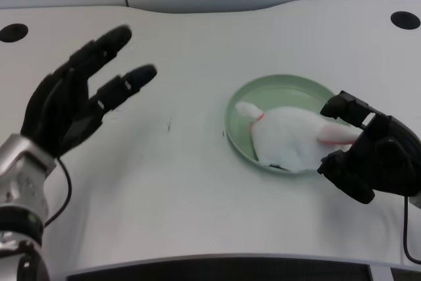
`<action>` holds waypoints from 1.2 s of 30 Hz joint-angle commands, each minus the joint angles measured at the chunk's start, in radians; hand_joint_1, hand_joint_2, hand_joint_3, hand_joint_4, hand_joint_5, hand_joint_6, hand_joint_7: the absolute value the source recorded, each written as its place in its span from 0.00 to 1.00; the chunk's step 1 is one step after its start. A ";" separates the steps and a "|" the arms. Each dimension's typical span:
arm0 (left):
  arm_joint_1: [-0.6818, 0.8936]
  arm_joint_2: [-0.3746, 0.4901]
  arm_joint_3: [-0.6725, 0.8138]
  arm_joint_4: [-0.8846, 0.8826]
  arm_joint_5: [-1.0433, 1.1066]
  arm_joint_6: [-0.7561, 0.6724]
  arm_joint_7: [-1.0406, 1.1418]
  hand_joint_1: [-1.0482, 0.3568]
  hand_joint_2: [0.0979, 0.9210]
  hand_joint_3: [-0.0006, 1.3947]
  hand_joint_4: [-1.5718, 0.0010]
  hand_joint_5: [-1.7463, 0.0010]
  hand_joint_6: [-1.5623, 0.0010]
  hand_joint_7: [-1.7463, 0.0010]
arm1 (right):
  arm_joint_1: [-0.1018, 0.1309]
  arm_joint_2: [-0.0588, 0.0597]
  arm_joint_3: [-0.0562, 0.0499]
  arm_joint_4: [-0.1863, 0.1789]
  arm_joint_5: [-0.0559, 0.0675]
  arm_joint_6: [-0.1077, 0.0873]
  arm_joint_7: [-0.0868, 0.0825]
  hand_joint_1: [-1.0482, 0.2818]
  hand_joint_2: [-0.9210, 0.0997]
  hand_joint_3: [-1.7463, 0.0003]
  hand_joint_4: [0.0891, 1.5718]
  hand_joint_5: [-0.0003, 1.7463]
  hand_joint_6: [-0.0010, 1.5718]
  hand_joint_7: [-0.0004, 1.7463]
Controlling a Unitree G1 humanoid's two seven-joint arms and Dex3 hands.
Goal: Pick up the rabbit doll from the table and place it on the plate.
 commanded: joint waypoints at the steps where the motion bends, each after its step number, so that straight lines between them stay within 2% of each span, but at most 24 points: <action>1: 0.034 0.018 0.011 -0.040 -0.011 0.046 -0.013 0.01 1.00 0.46 0.76 0.82 0.78 0.95 | -0.007 -0.015 -0.001 0.007 0.005 -0.006 0.001 0.36 0.05 1.00 0.72 1.00 0.64 0.82; 2: 0.037 0.017 0.012 -0.048 -0.010 0.052 -0.012 0.01 1.00 0.46 0.76 0.82 0.78 0.95 | -0.007 -0.015 -0.001 0.007 0.005 -0.006 0.001 0.36 0.05 1.00 0.72 1.00 0.64 0.82; 3: 0.071 0.020 0.036 -0.056 -0.047 0.177 0.005 0.01 1.00 0.46 0.76 0.81 0.78 0.95 | -0.005 -0.017 -0.003 0.008 0.005 -0.011 -0.001 0.36 0.05 1.00 0.72 1.00 0.64 0.82; 4: 0.098 0.022 0.054 -0.067 -0.076 0.275 0.019 0.04 1.00 0.42 0.67 0.67 0.66 0.90 | -0.004 -0.019 -0.004 0.009 0.005 -0.014 -0.003 0.35 0.05 1.00 0.72 1.00 0.63 0.84; 5: 0.118 0.023 0.066 -0.082 -0.096 0.348 0.031 0.06 1.00 0.40 0.64 0.53 0.58 0.88 | -0.003 -0.020 -0.005 0.010 0.005 -0.017 -0.004 0.35 0.05 1.00 0.72 1.00 0.63 0.85; 6: 0.132 0.022 0.072 -0.101 -0.108 0.396 0.041 0.06 1.00 0.39 0.63 0.49 0.56 0.87 | -0.003 -0.020 -0.006 0.011 0.006 -0.019 -0.005 0.35 0.05 1.00 0.72 1.00 0.63 0.85; 8: 0.148 0.019 0.071 -0.145 -0.114 0.433 0.056 0.07 1.00 0.39 0.62 0.44 0.53 0.86 | -0.003 -0.020 -0.006 0.012 0.006 -0.020 -0.004 0.35 0.06 1.00 0.72 1.00 0.62 0.86; 9: 0.177 0.024 0.080 -0.178 -0.137 0.505 0.058 0.07 1.00 0.38 0.62 0.44 0.53 0.86 | -0.007 -0.027 -0.003 0.017 0.002 -0.012 0.000 0.35 0.06 1.00 0.72 1.00 0.62 0.86; 10: 0.201 0.026 0.086 -0.207 -0.155 0.562 0.061 0.10 1.00 0.35 0.72 0.20 0.64 0.55 | -0.010 -0.032 -0.001 0.021 0.000 -0.005 0.003 0.35 0.05 1.00 0.72 1.00 0.62 0.86; 11: 0.220 0.027 0.090 -0.234 -0.168 0.605 0.066 0.12 1.00 0.33 0.78 0.08 0.72 0.37 | -0.013 -0.035 0.000 0.024 -0.001 -0.001 0.005 0.35 0.05 1.00 0.72 1.00 0.62 0.87; 12: 0.233 0.026 0.093 -0.258 -0.176 0.633 0.072 0.12 1.00 0.33 0.79 0.04 0.74 0.31 | -0.014 -0.037 0.001 0.025 -0.002 0.001 0.006 0.35 0.05 1.00 0.72 1.00 0.62 0.87; 14: 0.223 0.026 0.099 -0.233 -0.178 0.654 0.064 0.13 1.00 0.30 0.80 0.01 0.78 0.25 | -0.010 -0.040 -0.001 0.030 -0.001 -0.002 0.011 0.34 0.05 1.00 0.71 1.00 0.61 0.86; 15: 0.216 0.026 0.102 -0.218 -0.177 0.659 0.059 0.14 1.00 0.28 0.79 0.00 0.80 0.24 | -0.009 -0.041 -0.002 0.031 -0.001 -0.003 0.012 0.34 0.06 1.00 0.71 1.00 0.62 0.81; 18: 0.197 0.032 0.101 -0.177 -0.165 0.664 0.043 0.14 1.00 0.27 0.79 0.00 0.82 0.23 | -0.010 -0.041 -0.003 0.037 0.000 -0.002 0.010 0.34 0.06 1.00 0.70 1.00 0.63 0.78; 20: 0.174 0.044 0.097 -0.132 -0.155 0.668 0.022 0.15 1.00 0.26 0.80 0.00 0.82 0.22 | -0.013 -0.039 -0.005 0.042 0.001 -0.002 0.005 0.35 0.07 1.00 0.70 1.00 0.63 0.81; 25: 0.146 0.063 0.093 -0.082 -0.141 0.644 -0.031 0.14 1.00 0.22 0.78 0.00 0.79 0.22 | -0.016 -0.034 -0.004 0.046 -0.004 -0.020 -0.006 0.34 0.06 1.00 0.71 1.00 0.61 0.88; 28: 0.140 0.074 0.089 -0.073 -0.137 0.650 -0.051 0.15 1.00 0.21 0.78 0.00 0.79 0.23 | -0.014 -0.032 0.006 0.029 -0.008 -0.017 -0.014 0.34 0.07 1.00 0.71 1.00 0.61 0.87; 32: 0.144 0.077 0.088 -0.083 -0.138 0.665 -0.057 0.14 1.00 0.18 0.76 0.00 0.76 0.22 | -0.009 -0.030 0.019 0.011 -0.014 -0.011 -0.025 0.34 0.06 1.00 0.71 1.00 0.57 0.99; 35: 0.145 0.078 0.090 -0.084 -0.139 0.673 -0.057 0.14 1.00 0.16 0.76 0.00 0.76 0.21 | -0.005 -0.029 0.024 0.004 -0.011 -0.006 -0.027 0.34 0.06 1.00 0.71 1.00 0.56 1.00; 36: 0.147 0.078 0.091 -0.080 -0.140 0.679 -0.060 0.15 1.00 0.15 0.75 0.00 0.76 0.20 | -0.005 -0.030 0.027 0.009 -0.014 -0.004 -0.026 0.33 0.06 1.00 0.71 1.00 0.57 0.97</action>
